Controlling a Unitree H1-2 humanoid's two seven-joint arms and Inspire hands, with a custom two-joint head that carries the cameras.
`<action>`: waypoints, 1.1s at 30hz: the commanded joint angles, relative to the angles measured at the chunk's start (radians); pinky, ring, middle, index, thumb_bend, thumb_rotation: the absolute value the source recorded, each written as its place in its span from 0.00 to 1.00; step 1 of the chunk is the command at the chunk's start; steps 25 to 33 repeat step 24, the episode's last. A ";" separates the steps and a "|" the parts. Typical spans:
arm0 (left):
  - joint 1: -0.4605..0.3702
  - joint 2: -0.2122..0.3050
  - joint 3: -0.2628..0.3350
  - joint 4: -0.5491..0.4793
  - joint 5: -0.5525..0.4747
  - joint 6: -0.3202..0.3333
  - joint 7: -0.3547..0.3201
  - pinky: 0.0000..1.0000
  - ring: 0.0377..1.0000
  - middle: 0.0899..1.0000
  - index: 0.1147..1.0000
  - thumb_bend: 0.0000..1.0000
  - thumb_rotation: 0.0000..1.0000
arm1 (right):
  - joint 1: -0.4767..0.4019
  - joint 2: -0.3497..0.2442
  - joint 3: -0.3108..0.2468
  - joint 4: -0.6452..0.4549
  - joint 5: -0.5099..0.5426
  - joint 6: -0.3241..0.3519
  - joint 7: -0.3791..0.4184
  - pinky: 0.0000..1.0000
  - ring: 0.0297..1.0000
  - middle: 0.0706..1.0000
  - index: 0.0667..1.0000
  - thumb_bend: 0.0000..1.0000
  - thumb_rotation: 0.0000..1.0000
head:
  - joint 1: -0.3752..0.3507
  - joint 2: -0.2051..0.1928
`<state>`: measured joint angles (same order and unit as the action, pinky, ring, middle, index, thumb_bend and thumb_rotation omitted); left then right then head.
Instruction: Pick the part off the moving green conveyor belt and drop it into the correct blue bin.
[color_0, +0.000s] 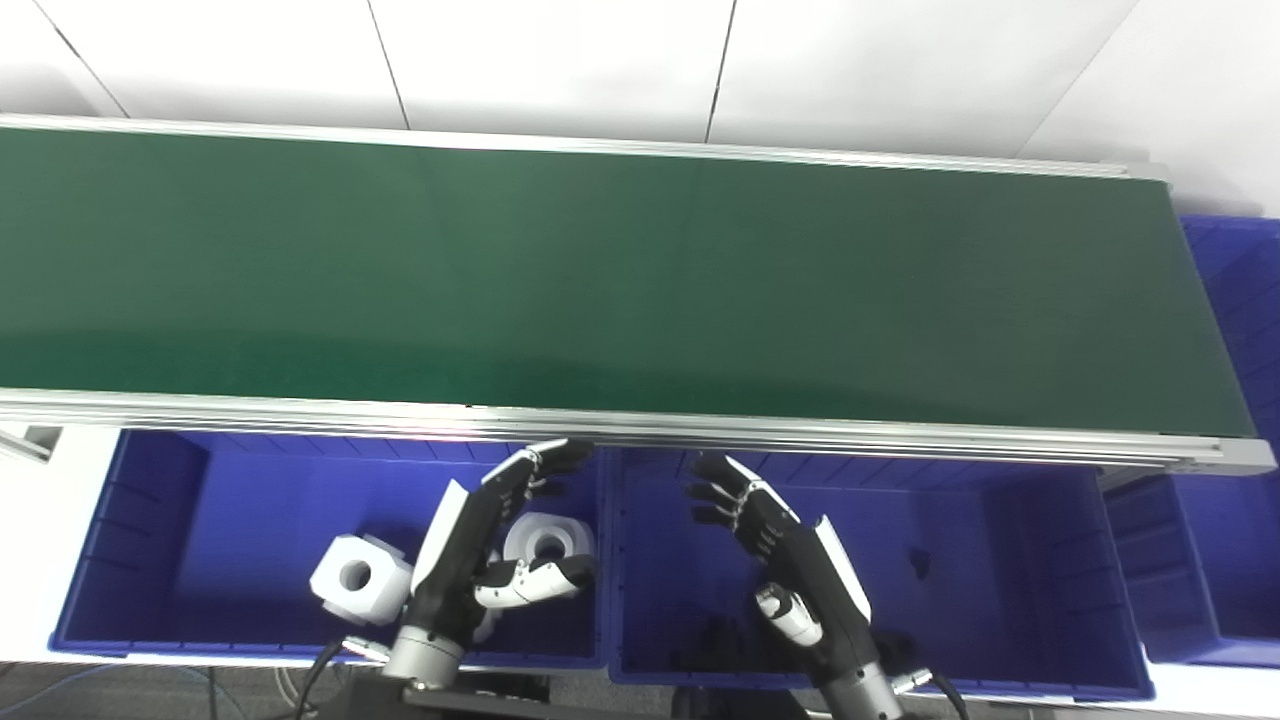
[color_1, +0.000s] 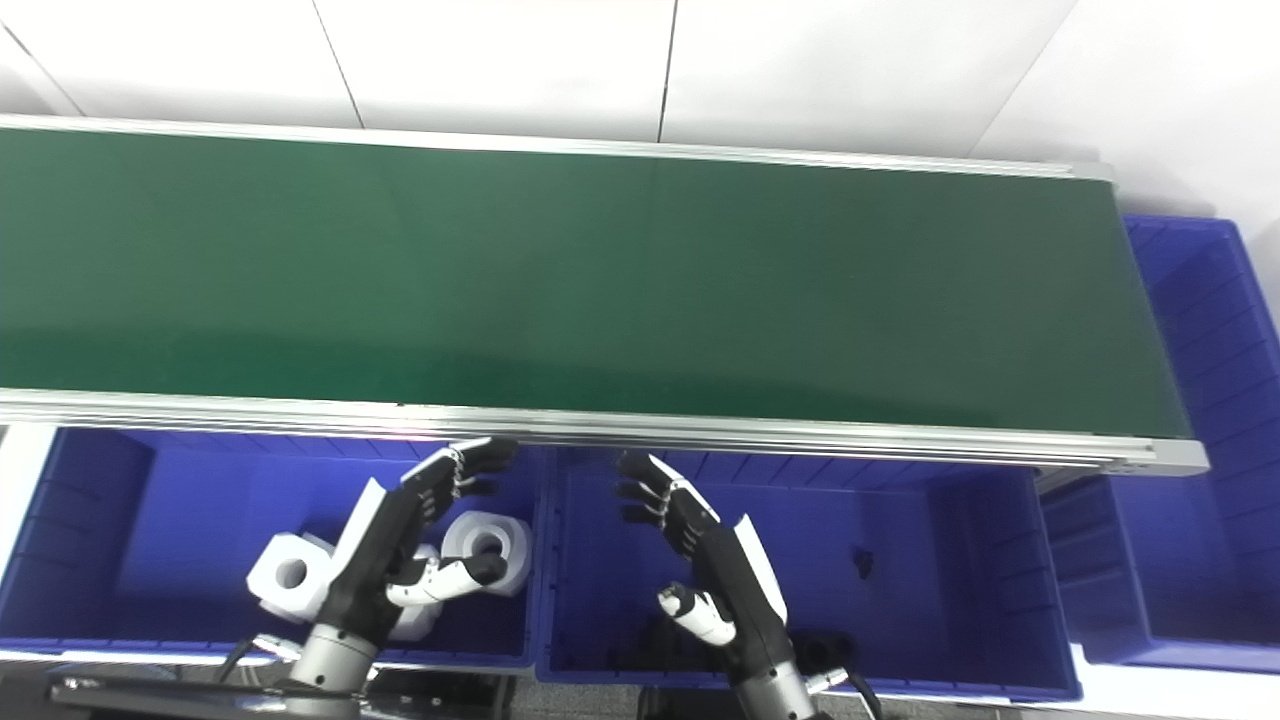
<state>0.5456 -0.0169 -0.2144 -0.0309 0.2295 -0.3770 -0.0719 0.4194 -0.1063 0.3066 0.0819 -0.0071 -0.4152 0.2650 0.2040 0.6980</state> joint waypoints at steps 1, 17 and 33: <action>-0.014 0.011 -0.013 0.000 -0.006 -0.067 0.010 0.72 0.78 0.78 0.71 0.90 0.64 | -0.010 0.008 -0.001 -0.009 0.016 -0.055 0.003 0.76 0.82 0.85 0.86 1.00 0.86 | -0.001 -0.007; -0.019 0.062 -0.049 0.012 0.006 -0.091 0.020 0.78 0.82 0.80 0.73 0.94 0.81 | -0.022 0.009 0.008 0.017 -0.012 -0.055 -0.015 0.75 0.83 0.86 0.85 1.00 0.87 | -0.033 -0.037; -0.037 0.102 -0.092 0.062 0.021 -0.092 0.068 0.77 0.83 0.80 0.74 0.95 0.91 | -0.034 0.011 0.019 0.072 -0.018 -0.055 -0.031 0.71 0.81 0.84 0.82 1.00 0.86 | -0.062 -0.122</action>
